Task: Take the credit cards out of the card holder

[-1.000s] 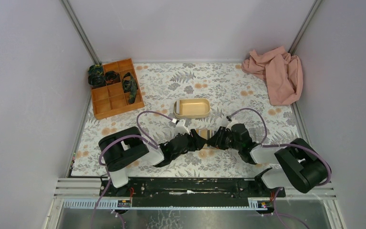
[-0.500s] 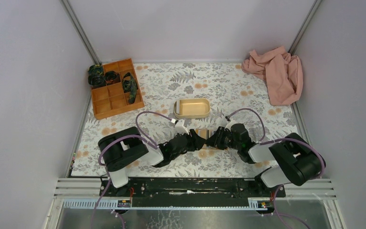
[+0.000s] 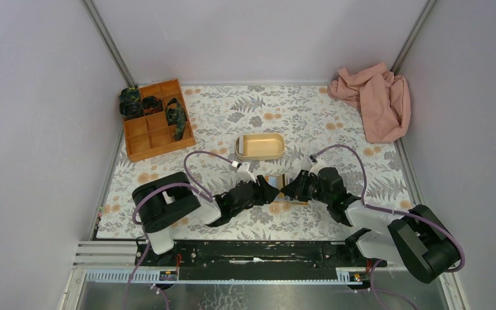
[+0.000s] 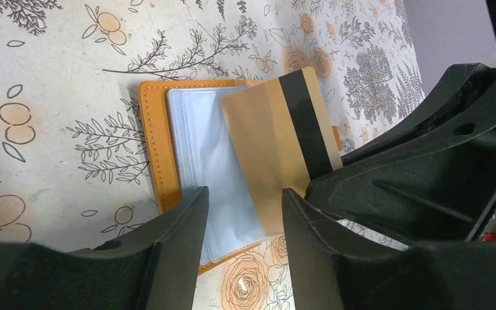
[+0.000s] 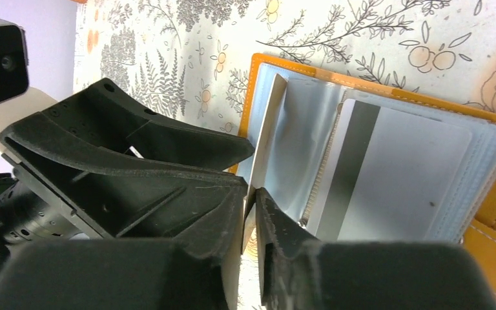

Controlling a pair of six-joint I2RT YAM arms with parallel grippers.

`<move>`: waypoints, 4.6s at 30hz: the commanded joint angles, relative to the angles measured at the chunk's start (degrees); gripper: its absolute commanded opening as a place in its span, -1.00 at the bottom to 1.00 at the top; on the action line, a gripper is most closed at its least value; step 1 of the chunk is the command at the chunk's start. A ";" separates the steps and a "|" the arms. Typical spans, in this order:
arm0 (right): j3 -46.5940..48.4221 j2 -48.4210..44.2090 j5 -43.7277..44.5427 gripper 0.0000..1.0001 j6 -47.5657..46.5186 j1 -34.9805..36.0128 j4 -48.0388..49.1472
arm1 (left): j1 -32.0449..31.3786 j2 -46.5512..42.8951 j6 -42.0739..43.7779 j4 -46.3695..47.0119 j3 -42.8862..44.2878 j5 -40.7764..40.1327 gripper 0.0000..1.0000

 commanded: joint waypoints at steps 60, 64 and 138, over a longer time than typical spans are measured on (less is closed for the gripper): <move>-4.14 -31.82 -11.76 -1.00 5.02 -0.65 -2.86 | -0.20 -18.55 5.26 18.35 -9.92 11.47 -0.78; -4.04 -31.58 -11.71 -1.00 4.81 -0.68 -2.88 | -0.20 -19.77 5.17 18.31 -10.60 10.18 -1.00; -1.42 -39.75 20.72 -0.12 -12.49 -0.58 -33.56 | 29.77 11.30 27.41 -91.15 66.93 10.49 -1.00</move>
